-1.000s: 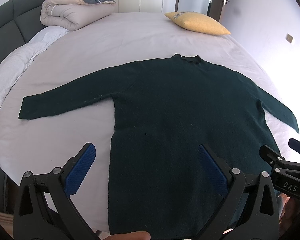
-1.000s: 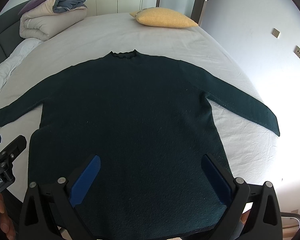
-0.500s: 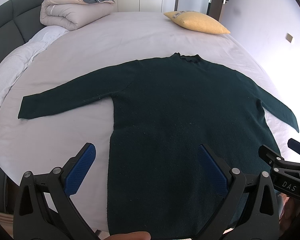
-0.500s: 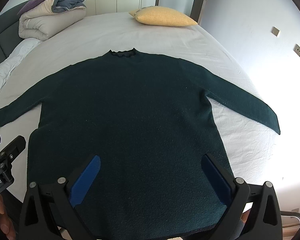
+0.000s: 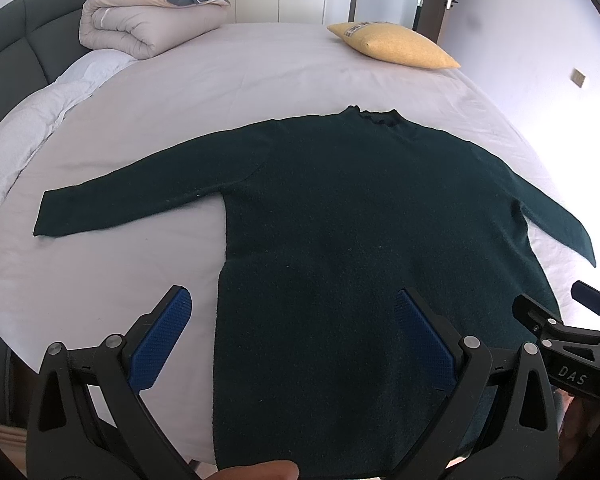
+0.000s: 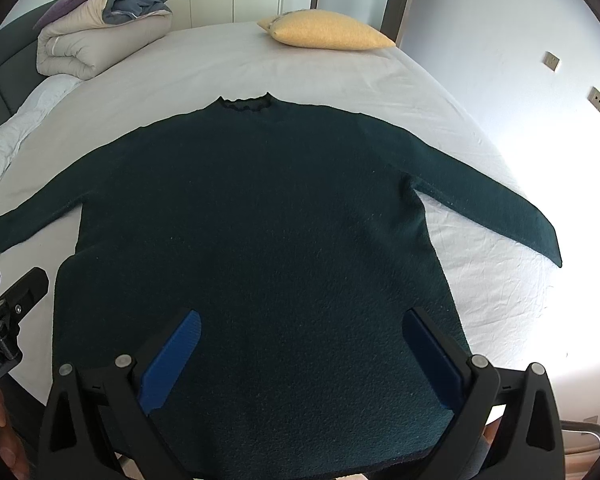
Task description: Fold small clothes
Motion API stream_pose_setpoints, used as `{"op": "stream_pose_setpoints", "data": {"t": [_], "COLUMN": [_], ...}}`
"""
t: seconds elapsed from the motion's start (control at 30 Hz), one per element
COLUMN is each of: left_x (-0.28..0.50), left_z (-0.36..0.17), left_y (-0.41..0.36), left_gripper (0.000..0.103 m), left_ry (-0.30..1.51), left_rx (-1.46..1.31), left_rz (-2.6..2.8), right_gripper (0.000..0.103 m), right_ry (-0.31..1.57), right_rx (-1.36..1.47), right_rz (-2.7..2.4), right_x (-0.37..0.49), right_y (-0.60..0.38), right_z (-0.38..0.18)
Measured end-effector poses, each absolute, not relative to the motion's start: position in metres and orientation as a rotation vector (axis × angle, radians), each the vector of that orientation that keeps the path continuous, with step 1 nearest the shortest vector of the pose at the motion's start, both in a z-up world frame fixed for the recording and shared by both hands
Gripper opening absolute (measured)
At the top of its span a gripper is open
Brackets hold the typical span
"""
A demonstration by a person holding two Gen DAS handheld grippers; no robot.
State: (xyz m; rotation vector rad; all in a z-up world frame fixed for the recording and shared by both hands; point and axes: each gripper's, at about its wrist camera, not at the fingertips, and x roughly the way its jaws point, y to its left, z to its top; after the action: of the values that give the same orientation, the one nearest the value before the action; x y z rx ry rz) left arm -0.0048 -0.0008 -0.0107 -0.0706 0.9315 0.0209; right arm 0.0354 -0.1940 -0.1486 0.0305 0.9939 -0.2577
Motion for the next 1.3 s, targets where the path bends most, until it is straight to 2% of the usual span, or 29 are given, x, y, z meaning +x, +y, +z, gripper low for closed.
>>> {"op": "stream_pose_setpoints", "data": {"t": [0.93, 1.1, 1.3], "left_x": [-0.004, 0.010, 0.031], "left_z": [-0.015, -0.025, -0.042], "left_y": [0.000, 0.005, -0.002], "left_gripper": [0.103, 0.103, 0.103], "left_ry": [0.907, 0.944, 0.930], "left_rx": [-0.091, -0.224, -0.298], "left_rz": [-0.035, -0.174, -0.288], "right_gripper": [0.103, 0.103, 0.103], "right_ry": [0.998, 0.896, 0.719], "right_rx": [0.040, 0.229, 0.621], "right_rz": [-0.260, -0.213, -0.276], "right_x": [0.037, 0.029, 0.007], "right_y": [-0.194, -0.236, -0.362], "right_z": [-0.151, -0.144, -0.149]}}
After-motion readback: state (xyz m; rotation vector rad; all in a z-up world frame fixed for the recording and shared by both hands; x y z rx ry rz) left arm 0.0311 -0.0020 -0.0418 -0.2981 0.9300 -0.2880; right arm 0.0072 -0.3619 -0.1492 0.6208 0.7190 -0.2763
